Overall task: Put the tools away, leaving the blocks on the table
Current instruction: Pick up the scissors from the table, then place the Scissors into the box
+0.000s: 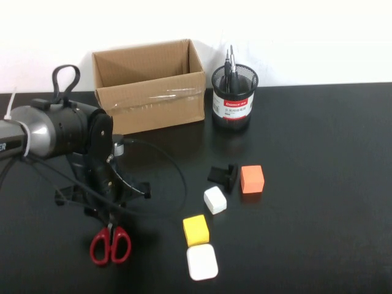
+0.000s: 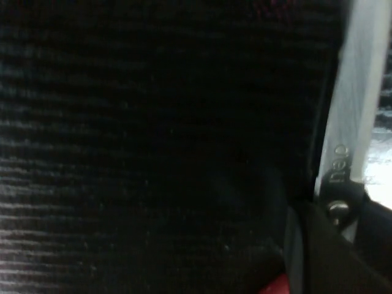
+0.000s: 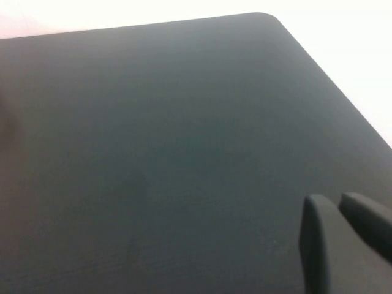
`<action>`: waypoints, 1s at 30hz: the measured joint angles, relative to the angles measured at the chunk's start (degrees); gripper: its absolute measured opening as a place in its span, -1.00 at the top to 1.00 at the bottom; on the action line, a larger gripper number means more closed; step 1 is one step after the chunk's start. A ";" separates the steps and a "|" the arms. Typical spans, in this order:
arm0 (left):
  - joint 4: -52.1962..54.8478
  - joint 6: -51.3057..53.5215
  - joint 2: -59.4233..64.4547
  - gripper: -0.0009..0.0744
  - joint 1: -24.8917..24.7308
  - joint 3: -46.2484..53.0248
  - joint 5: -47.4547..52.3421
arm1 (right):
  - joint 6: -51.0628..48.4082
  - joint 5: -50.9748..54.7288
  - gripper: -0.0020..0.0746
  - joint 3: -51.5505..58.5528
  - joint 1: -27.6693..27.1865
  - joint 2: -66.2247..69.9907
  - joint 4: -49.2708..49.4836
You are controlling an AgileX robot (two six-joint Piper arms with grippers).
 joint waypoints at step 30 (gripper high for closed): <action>49.48 -3.90 -12.96 0.74 1.10 -11.25 -44.96 | 0.00 0.00 0.97 0.00 0.00 0.00 0.00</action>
